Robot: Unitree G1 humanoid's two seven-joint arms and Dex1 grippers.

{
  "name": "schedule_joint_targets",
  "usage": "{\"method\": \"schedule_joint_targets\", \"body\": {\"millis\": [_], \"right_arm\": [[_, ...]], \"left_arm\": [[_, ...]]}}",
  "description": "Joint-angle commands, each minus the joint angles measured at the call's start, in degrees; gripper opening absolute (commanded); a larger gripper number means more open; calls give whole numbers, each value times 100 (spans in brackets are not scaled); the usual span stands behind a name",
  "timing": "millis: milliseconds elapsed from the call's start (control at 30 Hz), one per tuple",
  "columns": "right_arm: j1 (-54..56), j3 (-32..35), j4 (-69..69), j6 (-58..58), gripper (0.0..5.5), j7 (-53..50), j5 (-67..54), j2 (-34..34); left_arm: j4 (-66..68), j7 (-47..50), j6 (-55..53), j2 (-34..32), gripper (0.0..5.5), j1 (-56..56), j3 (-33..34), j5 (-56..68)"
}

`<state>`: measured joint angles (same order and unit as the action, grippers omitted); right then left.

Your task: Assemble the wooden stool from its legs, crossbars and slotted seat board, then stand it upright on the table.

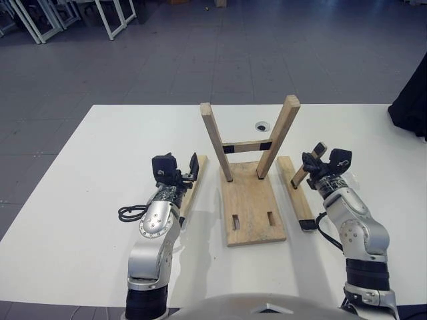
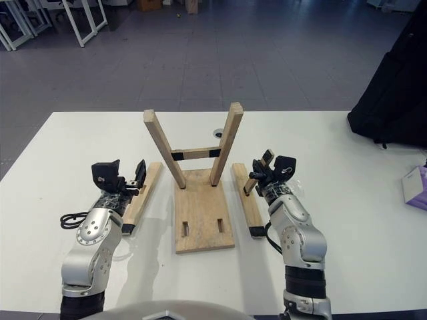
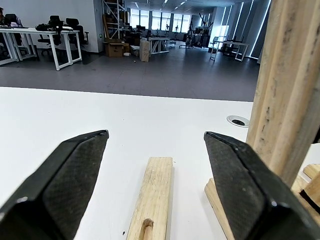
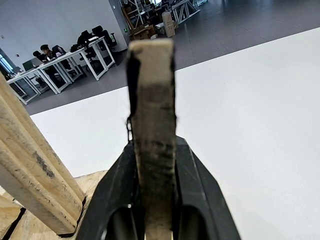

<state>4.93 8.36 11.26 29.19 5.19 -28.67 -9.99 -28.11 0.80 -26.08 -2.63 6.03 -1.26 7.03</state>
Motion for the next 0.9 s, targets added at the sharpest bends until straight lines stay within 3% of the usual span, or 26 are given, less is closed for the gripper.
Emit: {"method": "schedule_joint_targets", "body": {"millis": [33,533,767,900], "right_arm": [[-234,-79,-174,6,40,-13,263,35],[-637,-484,-1074,-1171,40,-64,1685,-26],[-736,-366,-2368,-2685,40,231,1914,5],[-679,-468,-2593,-2855,40,212,2056,26]], "left_arm": [[0,-2,-80,-21,355,-64,34,-48],[67,44,-85,82,355,-112,65,-104],[133,55,33,178,355,-28,11,-148],[72,37,-131,111,355,-165,137,-100]]}}
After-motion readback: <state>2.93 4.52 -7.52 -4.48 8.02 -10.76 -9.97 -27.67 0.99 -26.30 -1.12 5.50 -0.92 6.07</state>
